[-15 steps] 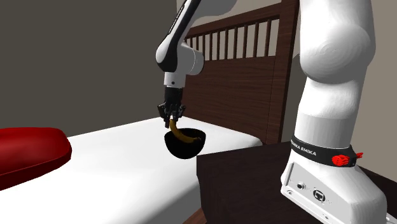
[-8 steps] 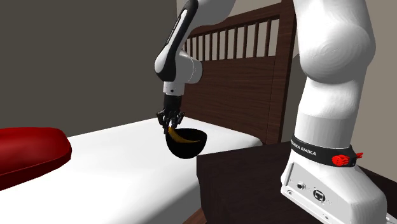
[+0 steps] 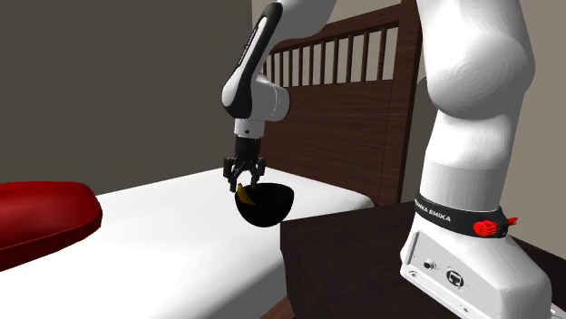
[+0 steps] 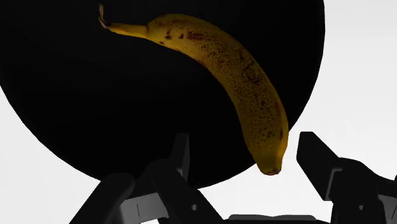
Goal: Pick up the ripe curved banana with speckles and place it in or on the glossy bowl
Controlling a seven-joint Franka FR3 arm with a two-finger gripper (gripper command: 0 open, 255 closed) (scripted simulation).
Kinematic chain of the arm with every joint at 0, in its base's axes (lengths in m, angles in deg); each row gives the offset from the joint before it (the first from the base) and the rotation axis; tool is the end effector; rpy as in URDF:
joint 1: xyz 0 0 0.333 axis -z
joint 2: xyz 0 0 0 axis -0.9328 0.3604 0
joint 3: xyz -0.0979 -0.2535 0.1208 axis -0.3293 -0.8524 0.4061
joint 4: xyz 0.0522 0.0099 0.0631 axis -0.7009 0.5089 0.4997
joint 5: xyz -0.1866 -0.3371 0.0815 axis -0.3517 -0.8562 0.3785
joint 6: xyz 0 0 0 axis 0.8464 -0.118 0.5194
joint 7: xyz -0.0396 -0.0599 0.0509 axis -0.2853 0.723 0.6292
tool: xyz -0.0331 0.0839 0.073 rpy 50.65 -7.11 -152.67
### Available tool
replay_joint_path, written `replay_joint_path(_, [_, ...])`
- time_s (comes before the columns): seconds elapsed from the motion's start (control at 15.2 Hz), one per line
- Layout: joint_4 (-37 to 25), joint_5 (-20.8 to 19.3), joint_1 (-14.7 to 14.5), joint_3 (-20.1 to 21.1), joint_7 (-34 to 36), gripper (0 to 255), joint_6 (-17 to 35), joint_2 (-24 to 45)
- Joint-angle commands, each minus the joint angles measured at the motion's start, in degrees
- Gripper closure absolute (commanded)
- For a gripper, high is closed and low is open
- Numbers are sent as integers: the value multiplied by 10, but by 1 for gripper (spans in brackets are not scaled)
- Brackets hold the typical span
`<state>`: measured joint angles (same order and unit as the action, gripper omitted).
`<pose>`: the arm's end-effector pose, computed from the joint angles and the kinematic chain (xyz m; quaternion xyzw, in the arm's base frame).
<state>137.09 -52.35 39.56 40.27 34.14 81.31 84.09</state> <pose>0.4129 0.2990 0.1716 -0.9680 -0.2394 0.0050 0.0756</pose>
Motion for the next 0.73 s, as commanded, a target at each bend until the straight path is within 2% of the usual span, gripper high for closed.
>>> replay_joint_path(0.0, [-1,0,1,-1,-1,0,0,3])
replay_joint_path(0.2, [3,0,-1,0,3,0,-1,-2])
replay_joint_path(0.46, [9,-9,3,-7,10,0,-67,-74])
replay_joint_path(0.66, [9,-9,3,-7,10,0,-67,-74])
